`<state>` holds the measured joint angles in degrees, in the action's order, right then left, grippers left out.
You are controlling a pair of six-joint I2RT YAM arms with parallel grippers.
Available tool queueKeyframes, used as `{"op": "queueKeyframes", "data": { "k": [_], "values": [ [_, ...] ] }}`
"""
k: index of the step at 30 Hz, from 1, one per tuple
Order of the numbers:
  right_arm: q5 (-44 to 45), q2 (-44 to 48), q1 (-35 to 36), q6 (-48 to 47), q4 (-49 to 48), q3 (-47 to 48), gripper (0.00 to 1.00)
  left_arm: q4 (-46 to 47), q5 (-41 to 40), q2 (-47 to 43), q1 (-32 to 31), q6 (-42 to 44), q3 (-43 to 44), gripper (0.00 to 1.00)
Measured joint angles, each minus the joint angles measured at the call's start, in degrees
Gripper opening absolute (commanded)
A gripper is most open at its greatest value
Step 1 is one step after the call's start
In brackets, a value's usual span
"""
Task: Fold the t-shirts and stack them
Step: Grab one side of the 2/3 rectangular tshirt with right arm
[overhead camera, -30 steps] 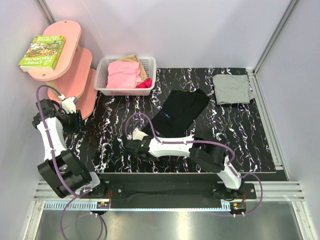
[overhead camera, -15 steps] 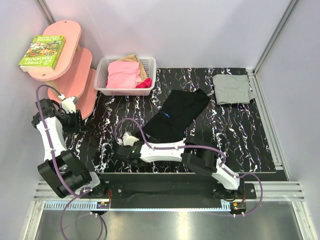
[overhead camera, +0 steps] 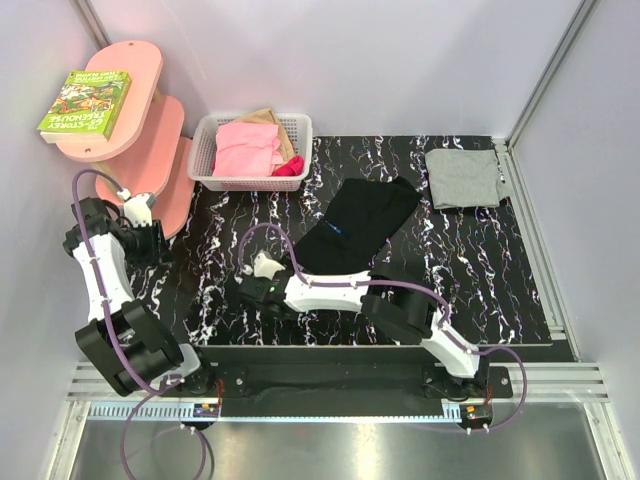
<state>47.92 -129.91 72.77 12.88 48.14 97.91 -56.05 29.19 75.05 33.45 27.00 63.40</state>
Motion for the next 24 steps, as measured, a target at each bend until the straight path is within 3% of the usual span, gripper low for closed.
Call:
{"op": "queueKeyframes", "data": {
  "k": [2, 3, 6, 14, 24],
  "values": [
    [-0.4, 0.0, -0.8, 0.0, -0.5, -0.3, 0.55, 0.0, 0.0, 0.0, 0.0, 0.0, 0.0, 0.36],
    [-0.7, 0.0, -1.0, 0.0, -0.8, -0.5, 0.35, 0.0, 0.0, 0.0, 0.0, 0.0, 0.0, 0.36],
    [-2.8, -0.2, -1.3, 0.8, -1.7, -1.2, 0.00, 0.0, 0.0, 0.0, 0.0, 0.0, 0.0, 0.36],
    [-5.8, 0.1, -0.9, 0.4, 0.7, -0.3, 0.00, -0.1, 0.0, -0.1, 0.0, 0.0, 0.1, 0.36],
    [-28.2, 5.2, 6.6, 4.4, 8.8, 11.6, 0.00, -0.2, 0.0, -0.4, 0.0, 0.0, 1.7, 0.37]
  ]
}}
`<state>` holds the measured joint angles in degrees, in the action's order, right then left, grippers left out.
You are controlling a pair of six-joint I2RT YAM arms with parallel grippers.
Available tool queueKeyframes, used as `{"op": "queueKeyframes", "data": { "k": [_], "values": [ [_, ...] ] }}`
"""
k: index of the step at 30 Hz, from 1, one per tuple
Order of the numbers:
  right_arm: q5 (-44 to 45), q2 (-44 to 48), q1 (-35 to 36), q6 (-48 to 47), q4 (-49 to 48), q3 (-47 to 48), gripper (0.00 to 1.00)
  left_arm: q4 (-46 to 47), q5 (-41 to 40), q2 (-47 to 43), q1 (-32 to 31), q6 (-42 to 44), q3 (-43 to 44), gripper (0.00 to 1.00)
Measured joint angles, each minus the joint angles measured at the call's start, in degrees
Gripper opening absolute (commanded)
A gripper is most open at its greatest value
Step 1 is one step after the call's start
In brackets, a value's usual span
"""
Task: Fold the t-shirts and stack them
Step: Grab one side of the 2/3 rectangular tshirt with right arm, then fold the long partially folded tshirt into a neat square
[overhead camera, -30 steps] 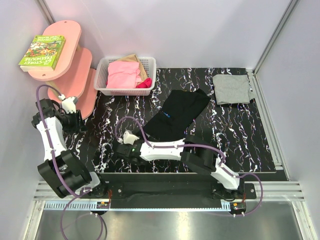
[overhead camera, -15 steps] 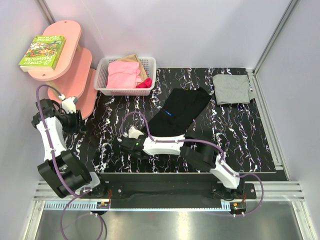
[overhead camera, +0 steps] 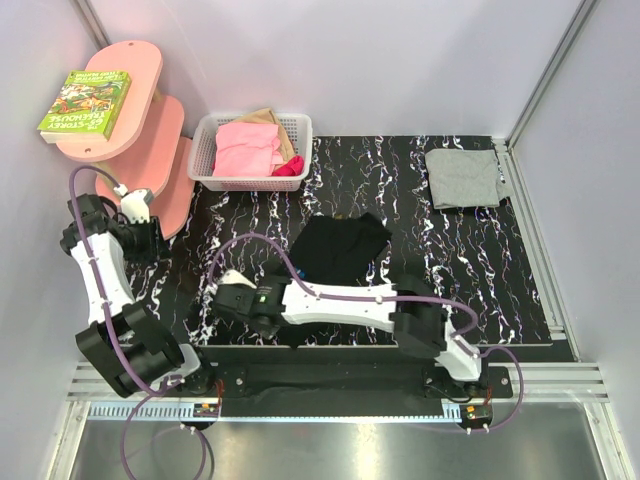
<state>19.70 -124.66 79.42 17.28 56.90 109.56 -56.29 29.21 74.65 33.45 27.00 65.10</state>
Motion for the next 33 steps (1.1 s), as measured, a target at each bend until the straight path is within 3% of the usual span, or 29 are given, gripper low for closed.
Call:
{"op": "queueKeyframes", "data": {
  "k": [9, 16, 22, 33],
  "values": [
    [-12.0, 13.2, -1.6, 3.4, 1.2, 2.3, 0.01, -0.8, 0.1, -0.5, 0.0, 0.0, 0.6, 0.37],
    [-23.9, 22.0, -13.6, 4.4, -4.7, -9.9, 0.00, -1.3, 0.1, -0.5, 0.0, 0.0, 2.0, 0.37],
    [-29.5, 22.7, -24.1, 4.6, -8.5, -16.3, 0.00, -1.6, 0.1, -0.4, 0.0, 0.0, 2.8, 0.37],
    [-35.8, 22.4, -33.5, 4.1, -14.4, -19.8, 0.00, -2.4, 0.2, -0.3, 0.0, 0.2, 3.2, 0.38]
  ]
}}
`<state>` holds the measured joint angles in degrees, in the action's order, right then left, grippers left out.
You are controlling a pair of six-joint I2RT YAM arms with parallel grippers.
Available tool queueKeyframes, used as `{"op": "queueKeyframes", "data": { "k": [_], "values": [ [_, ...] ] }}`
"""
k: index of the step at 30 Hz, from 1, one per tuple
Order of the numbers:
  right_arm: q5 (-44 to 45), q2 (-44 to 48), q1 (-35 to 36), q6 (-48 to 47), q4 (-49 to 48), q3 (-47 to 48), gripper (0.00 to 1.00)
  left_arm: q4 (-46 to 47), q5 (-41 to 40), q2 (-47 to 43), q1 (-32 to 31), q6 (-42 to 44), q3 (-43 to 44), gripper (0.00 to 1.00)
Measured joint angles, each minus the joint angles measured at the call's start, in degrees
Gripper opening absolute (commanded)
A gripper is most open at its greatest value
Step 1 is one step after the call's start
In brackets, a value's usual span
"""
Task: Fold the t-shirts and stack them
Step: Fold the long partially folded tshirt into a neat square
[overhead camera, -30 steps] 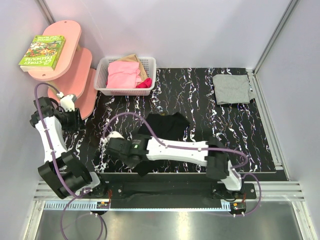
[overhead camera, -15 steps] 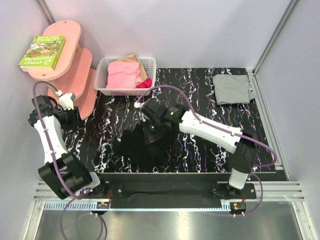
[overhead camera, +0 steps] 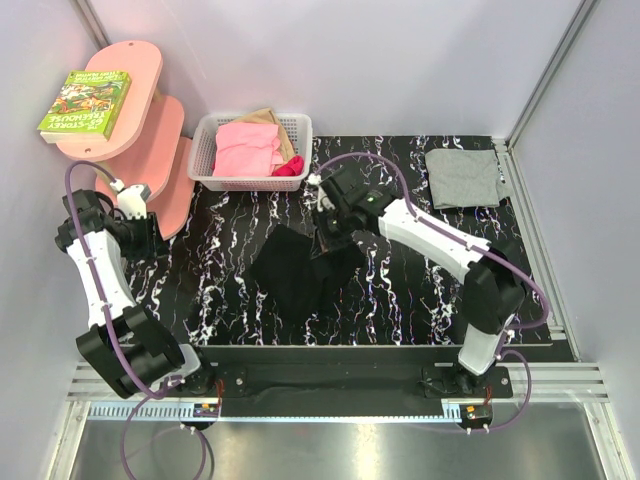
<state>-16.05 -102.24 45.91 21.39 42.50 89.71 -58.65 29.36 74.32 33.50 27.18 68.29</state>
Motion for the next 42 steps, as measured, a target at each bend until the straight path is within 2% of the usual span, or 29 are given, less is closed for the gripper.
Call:
{"op": "queueKeyframes", "data": {
  "k": [6, 14, 15, 17, 18, 20, 21, 25, 30, 33, 36, 42],
  "values": [
    [-1.6, -3.6, -9.0, -0.1, -4.3, -3.0, 0.00, -0.3, 0.0, 0.0, 0.0, 0.9, 0.0, 0.38],
    [-5.0, -12.1, -16.4, 0.0, -8.6, -5.0, 0.01, -0.5, -0.1, 0.0, 0.0, 1.9, 0.0, 0.38],
    [-5.5, -12.8, -17.2, 0.1, -9.1, -5.2, 0.18, -0.5, -0.1, 0.0, 0.0, 2.1, 0.0, 0.37],
    [-6.1, -14.0, -18.8, 0.3, -10.1, -5.4, 0.38, -0.6, -0.1, 0.0, 0.0, 2.4, 0.0, 0.37],
    [-6.1, -14.4, -19.2, 0.4, -10.4, -5.4, 0.62, -0.7, -0.1, 0.0, 0.0, 2.6, 0.0, 0.37],
    [-5.6, -15.5, -20.1, 0.8, -11.2, -5.5, 0.93, -1.0, -0.2, 0.0, 0.0, 3.0, 0.0, 0.37],
    [-4.6, -15.8, -20.3, 0.6, -11.2, -5.5, 1.00, -1.2, -0.2, 0.0, 0.0, 3.1, 0.0, 0.37],
    [0.7, -15.8, -20.1, 0.5, -9.6, -4.0, 0.99, -1.4, -0.2, 0.0, 0.0, 3.5, -0.2, 0.37],
    [10.5, -15.4, -20.0, -0.1, -1.8, 1.9, 1.00, -1.5, -0.3, 0.0, 0.0, 4.1, -0.3, 0.37],
    [12.2, -12.2, -20.0, 0.5, 0.5, 5.0, 1.00, -1.8, -0.3, 0.0, 0.0, 4.3, -0.5, 0.37],
    [9.0, -7.0, -20.1, 2.6, 0.9, 8.5, 1.00, -1.8, -0.5, 0.0, 0.0, 4.3, -0.5, 0.37],
    [-8.2, 3.2, -20.2, 11.3, -8.0, 5.8, 1.00, -1.9, -0.5, 0.0, 0.0, 4.3, -0.5, 0.38]
  ]
}}
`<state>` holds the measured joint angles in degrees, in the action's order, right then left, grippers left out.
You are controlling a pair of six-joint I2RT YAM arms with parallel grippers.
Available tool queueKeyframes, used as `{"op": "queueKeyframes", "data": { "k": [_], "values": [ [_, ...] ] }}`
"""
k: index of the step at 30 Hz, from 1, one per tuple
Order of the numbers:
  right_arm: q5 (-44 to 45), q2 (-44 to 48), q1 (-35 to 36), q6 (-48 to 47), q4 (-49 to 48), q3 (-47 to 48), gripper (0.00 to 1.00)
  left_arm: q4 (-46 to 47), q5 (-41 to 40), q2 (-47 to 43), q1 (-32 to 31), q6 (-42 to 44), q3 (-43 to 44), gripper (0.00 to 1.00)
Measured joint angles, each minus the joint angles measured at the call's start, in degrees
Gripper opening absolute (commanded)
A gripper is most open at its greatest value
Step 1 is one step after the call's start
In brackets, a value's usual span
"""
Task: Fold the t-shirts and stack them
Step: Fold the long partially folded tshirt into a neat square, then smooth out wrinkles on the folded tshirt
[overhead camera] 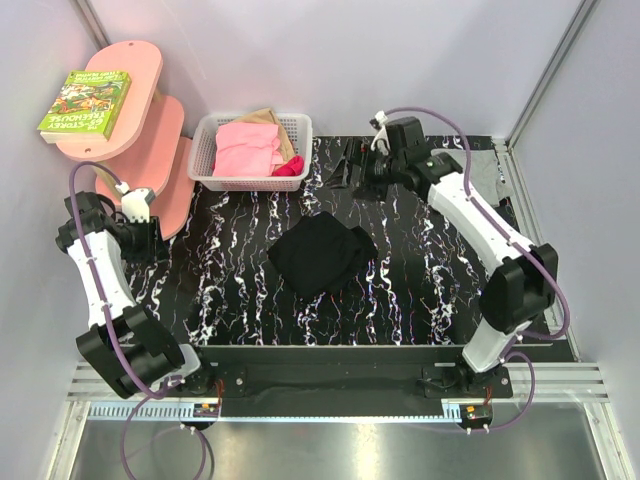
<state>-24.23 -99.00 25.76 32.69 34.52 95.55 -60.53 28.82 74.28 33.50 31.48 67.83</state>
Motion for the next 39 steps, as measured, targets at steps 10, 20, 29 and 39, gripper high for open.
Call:
{"op": "queueKeyframes", "data": {
  "k": [10, 20, 29, 39],
  "values": [
    [-22.0, -6.0, 0.0, 17.7, -19.4, -25.0, 1.00, 0.0, 0.0, 0.0, 0.0, 0.0, 0.0, 0.38],
    [-26.3, -4.5, -0.6, 22.2, -26.2, -28.8, 1.00, 0.0, 0.0, 0.0, 0.0, 0.0, 0.0, 0.38],
    [-25.7, -6.3, -6.3, 19.4, -25.9, -39.1, 1.00, 0.0, -0.3, 0.0, 0.0, 0.0, 0.0, 0.38],
    [-24.7, -7.3, -7.4, 16.5, -20.9, -38.3, 1.00, -0.1, -0.3, 0.0, 0.0, 0.0, 0.0, 0.38]
  ]
}}
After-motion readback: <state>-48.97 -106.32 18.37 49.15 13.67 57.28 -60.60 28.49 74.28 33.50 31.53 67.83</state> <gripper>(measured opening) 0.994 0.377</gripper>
